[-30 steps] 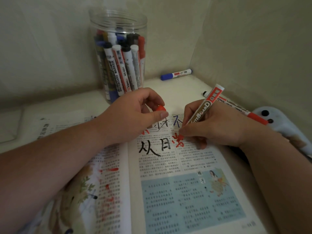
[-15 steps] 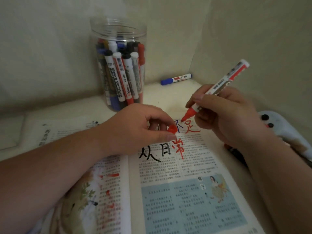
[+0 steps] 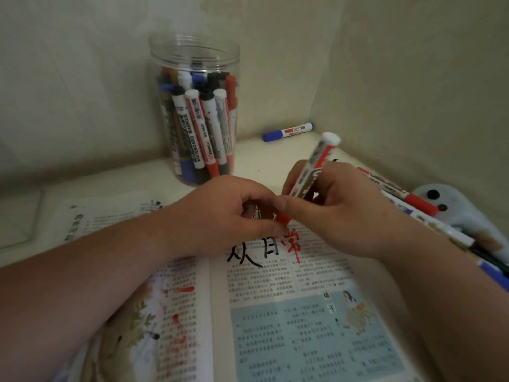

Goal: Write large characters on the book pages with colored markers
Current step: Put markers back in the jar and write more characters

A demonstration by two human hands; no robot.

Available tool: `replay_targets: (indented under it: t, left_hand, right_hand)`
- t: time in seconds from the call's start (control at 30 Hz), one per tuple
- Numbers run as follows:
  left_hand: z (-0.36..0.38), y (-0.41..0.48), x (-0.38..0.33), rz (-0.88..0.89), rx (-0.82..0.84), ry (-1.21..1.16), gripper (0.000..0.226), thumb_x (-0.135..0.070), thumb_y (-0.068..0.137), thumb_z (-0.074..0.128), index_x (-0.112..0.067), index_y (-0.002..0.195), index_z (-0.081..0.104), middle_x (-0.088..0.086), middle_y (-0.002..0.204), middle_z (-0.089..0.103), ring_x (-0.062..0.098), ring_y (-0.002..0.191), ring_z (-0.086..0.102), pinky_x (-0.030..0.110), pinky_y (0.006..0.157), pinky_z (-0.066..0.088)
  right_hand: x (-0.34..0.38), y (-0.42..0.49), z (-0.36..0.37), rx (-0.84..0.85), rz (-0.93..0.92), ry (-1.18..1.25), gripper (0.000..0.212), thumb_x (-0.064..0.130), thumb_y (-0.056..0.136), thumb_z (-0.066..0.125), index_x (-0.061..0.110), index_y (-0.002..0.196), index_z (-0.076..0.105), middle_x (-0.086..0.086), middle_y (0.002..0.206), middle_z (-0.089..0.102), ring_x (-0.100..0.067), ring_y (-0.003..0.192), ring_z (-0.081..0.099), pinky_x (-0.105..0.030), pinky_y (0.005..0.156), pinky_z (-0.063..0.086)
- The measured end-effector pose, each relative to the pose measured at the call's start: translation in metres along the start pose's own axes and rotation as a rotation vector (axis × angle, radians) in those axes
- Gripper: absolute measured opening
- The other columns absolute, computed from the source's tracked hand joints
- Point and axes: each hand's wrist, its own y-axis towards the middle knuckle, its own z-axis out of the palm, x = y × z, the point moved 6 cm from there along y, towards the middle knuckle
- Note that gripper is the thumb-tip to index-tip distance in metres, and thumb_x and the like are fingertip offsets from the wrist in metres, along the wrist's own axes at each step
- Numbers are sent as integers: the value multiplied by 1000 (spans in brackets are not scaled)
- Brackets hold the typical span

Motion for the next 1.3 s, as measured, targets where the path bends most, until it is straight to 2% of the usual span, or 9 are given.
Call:
replay_targets:
  t: [0.1,0.2,0.33,0.6,0.93,1.0,1.13,1.2,1.3]
  left_hand:
    - [1,0,1,9,10,2,6,-41,85,74,-43,88,69,-14,84,72,12,78,69,37,69,57]
    - [0,0,1,0,12,7,9,-41,87,73,-45,93,68,-29,86,68,-5,80,65,14,68,48]
    - [1,2,2,-9,1,55,9,-47,86,71,-44,94,69,-27,75,62,1,70,58,20,62,45]
    - [-1,2,-2,29,-19,84,17,-44,87,71,-51,79,57,-32,80,58,-2,74,56,15,67,38]
    - [-3,-1,-1,50,-95,69,8,-44,84,74,-43,88,67,-20,84,62,5,74,57,21,66,43]
    - [-14,-4,-8,112,-241,108,12,-44,85,74,-41,93,66,-17,83,61,8,70,56,17,61,43]
    - [-73,-35,-39,405,-916,245,9,-8,90,69,-8,99,66,-1,89,58,5,74,51,18,72,40]
    - [-100,-45,-37,363,-1171,211,24,-2,87,68,-9,106,56,8,101,53,16,83,51,25,78,42]
    - [-121,-48,-14,152,-1339,63,51,-30,81,74,-13,120,46,7,120,51,20,100,54,35,85,46]
  right_hand:
    - [1,0,5,39,6,-59,16,36,88,74,20,85,71,-2,76,70,-20,69,65,-42,66,54]
    - [6,-1,-9,-144,-59,58,24,43,83,76,26,98,69,-3,82,68,-21,73,64,-43,68,55]
    - [16,-5,-25,-362,-233,278,42,17,84,78,21,119,55,-14,79,62,-34,69,61,-51,58,54]
    - [21,-9,-20,-489,-306,185,36,6,84,76,26,108,57,-7,84,64,-26,70,63,-43,54,52]
    - [16,-6,-7,-364,-209,75,58,13,87,77,43,125,46,4,78,64,-21,68,63,-41,57,53]
    - [10,-5,-6,-327,-145,76,69,12,86,79,47,133,42,1,76,64,-20,66,64,-39,60,54]
    - [1,-4,-6,-286,17,84,85,22,91,74,62,145,21,3,83,66,-16,65,65,-19,64,53]
    - [0,-2,-6,-306,70,32,83,28,89,75,62,142,21,13,89,68,-9,75,66,-13,72,51]
    - [8,-2,-8,-332,30,-24,48,32,83,80,48,119,51,27,92,67,-1,81,65,-12,69,49]
